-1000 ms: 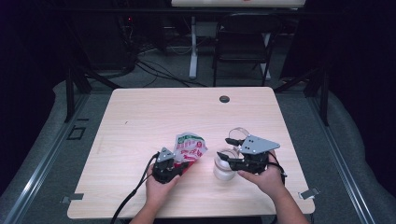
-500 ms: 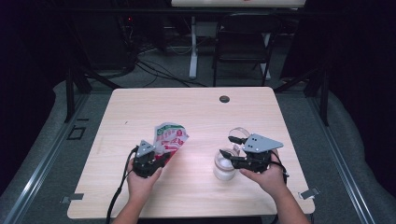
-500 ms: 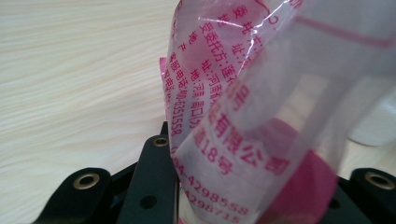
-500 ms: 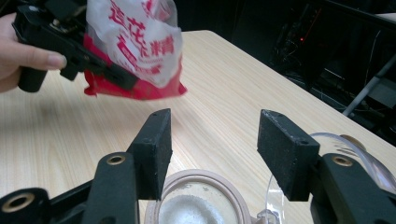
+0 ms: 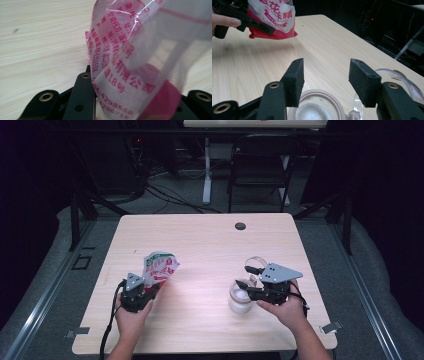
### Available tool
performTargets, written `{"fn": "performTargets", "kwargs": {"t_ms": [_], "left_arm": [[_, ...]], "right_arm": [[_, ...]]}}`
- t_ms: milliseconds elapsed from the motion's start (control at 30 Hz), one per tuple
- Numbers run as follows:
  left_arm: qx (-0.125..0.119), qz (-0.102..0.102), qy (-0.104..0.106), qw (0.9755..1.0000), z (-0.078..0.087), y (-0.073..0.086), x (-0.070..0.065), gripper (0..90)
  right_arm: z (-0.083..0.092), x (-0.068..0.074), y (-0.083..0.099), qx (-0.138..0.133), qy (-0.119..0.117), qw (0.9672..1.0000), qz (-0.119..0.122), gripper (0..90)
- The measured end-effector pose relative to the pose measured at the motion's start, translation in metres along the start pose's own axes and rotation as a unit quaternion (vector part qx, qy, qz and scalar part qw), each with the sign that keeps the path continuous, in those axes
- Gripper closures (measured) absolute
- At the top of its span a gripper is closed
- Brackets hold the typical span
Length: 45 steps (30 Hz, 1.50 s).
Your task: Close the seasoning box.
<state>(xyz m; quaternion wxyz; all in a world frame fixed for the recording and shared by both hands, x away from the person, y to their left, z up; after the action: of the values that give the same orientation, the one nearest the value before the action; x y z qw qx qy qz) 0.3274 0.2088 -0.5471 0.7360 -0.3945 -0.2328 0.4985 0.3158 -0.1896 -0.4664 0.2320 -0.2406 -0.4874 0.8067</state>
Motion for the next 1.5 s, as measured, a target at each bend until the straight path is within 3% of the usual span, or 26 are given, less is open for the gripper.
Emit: {"fn": "performTargets", "kwargs": {"t_ms": [100, 233, 433, 567, 833, 933, 1067, 1233, 1367, 1500], "left_arm": [[0.006, -0.003, -0.019, 0.9998, 0.001, 0.005, 0.006, 73.2], [0.005, 0.011, -0.029, 0.9995, 0.0, 0.01, 0.01, 73.2], [0.013, 0.006, -0.067, 0.9976, -0.001, 0.014, 0.015, 73.3], [0.022, 0.013, -0.107, 0.994, -0.002, 0.017, 0.019, 73.3], [0.03, 0.012, -0.151, 0.988, -0.004, 0.022, 0.024, 73.2], [0.038, 0.002, -0.168, 0.9851, -0.006, 0.023, 0.025, 73.0], [0.047, -0.002, -0.17, 0.9843, -0.009, 0.025, 0.025, 72.5], [0.052, -0.007, -0.163, 0.9852, -0.012, 0.026, 0.023, 68.2], [0.048, -0.005, -0.153, 0.987, -0.01, 0.023, 0.024, 60.6], [0.047, 0.002, -0.121, 0.9916, -0.01, 0.021, 0.023, 44.6]], "right_arm": [[0.0, -0.001, 0.001, 0.0, 0.001, 1.0, -0.004, 45.6], [-0.002, 0.0, 0.001, 0.005, 0.003, 1.0, -0.002, 45.6], [-0.002, 0.001, 0.001, 0.006, 0.003, 1.0, 0.001, 45.6], [-0.002, -0.001, 0.002, 0.008, 0.006, 1.0, -0.001, 45.5], [-0.001, -0.001, 0.002, 0.006, 0.009, 0.9999, -0.003, 44.8], [0.0, -0.001, 0.002, 0.005, 0.009, 0.9999, -0.004, 44.2], [-0.001, -0.001, 0.002, 0.006, 0.01, 0.9999, -0.004, 44.0], [0.0, -0.002, 0.002, 0.005, 0.01, 0.9999, -0.003, 44.2], [0.0, -0.001, 0.002, 0.005, 0.01, 0.9999, -0.003, 44.2], [0.0, -0.001, 0.002, 0.003, 0.009, 1.0, -0.003, 44.1]]}}
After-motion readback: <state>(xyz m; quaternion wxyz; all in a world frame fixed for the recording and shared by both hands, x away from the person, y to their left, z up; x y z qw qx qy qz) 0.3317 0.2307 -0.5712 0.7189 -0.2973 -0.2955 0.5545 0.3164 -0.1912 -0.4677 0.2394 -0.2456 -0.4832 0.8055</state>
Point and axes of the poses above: each handheld gripper's, and its own axes: z roughly backward along the jaws, y roughly out of its underside, x roughly to its left, the point moved 1 cm from there along -z, roughly forward along the jaws, and after that the axes turned 1 degree about x, right-handed, at the moved point
